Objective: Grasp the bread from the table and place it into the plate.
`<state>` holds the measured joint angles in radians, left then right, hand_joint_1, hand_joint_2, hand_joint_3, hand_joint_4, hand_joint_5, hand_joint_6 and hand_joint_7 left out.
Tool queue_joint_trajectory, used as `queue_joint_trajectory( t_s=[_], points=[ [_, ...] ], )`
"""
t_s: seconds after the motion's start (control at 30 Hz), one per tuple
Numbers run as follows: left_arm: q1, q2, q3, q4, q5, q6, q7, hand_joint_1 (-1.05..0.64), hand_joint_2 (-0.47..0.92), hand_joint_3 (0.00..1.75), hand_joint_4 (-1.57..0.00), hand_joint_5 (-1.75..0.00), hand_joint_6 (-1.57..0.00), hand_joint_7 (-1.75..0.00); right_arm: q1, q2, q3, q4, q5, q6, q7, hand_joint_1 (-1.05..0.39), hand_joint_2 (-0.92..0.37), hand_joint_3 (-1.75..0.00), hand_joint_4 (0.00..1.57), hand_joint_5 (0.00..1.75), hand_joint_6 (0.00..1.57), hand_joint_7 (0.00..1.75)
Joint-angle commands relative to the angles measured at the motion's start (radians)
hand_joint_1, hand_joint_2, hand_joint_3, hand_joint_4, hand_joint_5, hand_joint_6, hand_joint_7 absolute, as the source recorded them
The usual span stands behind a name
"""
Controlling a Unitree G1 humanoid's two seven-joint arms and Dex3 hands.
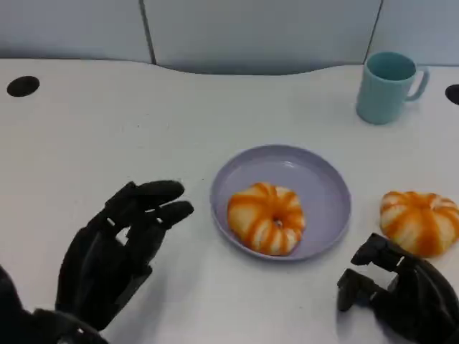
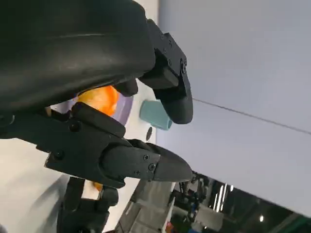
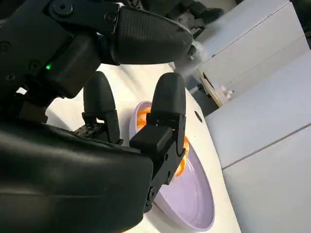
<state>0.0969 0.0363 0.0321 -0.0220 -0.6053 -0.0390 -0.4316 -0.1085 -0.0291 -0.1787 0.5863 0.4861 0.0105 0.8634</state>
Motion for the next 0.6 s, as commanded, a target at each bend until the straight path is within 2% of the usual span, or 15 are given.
queue_joint_trajectory(
  t_s=[0.03,0.1,0.17,0.27,0.37,0.4,0.47,0.6],
  points=[
    [0.075,-0.007,0.039,-0.025,-0.038,0.011,-0.051,-0.59,0.92,0.24,-0.44,-1.49,-0.31,-1.22,0.036,-0.007,0.005,0.003,-0.016,0.015,-0.016,-0.31,-0.34,-1.26,0.67,1.55,0.69,1.11],
    [0.103,-0.016,0.049,-0.021,-0.046,0.003,-0.076,-0.53,0.92,0.22,-0.45,-1.51,-0.31,-1.22,0.036,-0.007,0.007,0.002,-0.019,0.011,-0.02,-0.32,-0.34,-1.26,0.66,1.55,0.69,1.11],
    [0.136,-0.029,0.054,-0.022,-0.042,0.002,-0.078,-0.46,0.92,0.23,-0.49,-1.46,-0.32,-1.22,0.034,-0.008,0.007,0.008,-0.024,-0.002,-0.018,-0.33,-0.34,-1.27,0.66,1.57,0.69,1.13],
    [0.159,-0.041,0.06,-0.03,-0.045,0.012,-0.078,-0.39,0.92,0.27,-0.54,-1.39,-0.39,-1.16,0.036,-0.009,0.006,0.005,-0.026,0.001,-0.022,-0.34,-0.34,-1.24,0.65,1.59,0.68,1.15],
    [0.182,-0.047,0.064,-0.038,-0.033,0.019,-0.064,-0.37,0.92,0.28,-0.57,-1.4,-0.48,-1.16,0.039,-0.01,0.006,-0.003,-0.028,-0.016,-0.013,-0.35,-0.36,-1.23,0.66,1.61,0.68,1.16],
    [0.189,-0.05,0.066,-0.039,-0.032,0.025,-0.059,-0.36,0.92,0.28,-0.57,-1.42,-0.5,-1.19,0.038,-0.011,0.005,0.0,-0.026,-0.017,-0.007,-0.35,-0.36,-1.22,0.66,1.61,0.68,1.16],
    [0.197,-0.054,0.068,-0.039,-0.029,0.033,-0.053,-0.36,0.88,0.37,-0.57,-1.51,-0.5,-1.34,0.04,-0.014,0.004,-0.001,-0.025,-0.016,-0.004,-0.34,-0.36,-1.22,0.66,1.62,0.68,1.16],
    [0.204,-0.065,0.071,-0.028,-0.029,0.039,-0.058,-0.37,0.75,0.59,-0.59,-1.57,-0.49,-1.44,0.051,-0.014,0.003,-0.023,-0.019,-0.01,-0.002,-0.34,-0.35,-1.24,0.66,1.64,0.69,1.17]
  ],
)
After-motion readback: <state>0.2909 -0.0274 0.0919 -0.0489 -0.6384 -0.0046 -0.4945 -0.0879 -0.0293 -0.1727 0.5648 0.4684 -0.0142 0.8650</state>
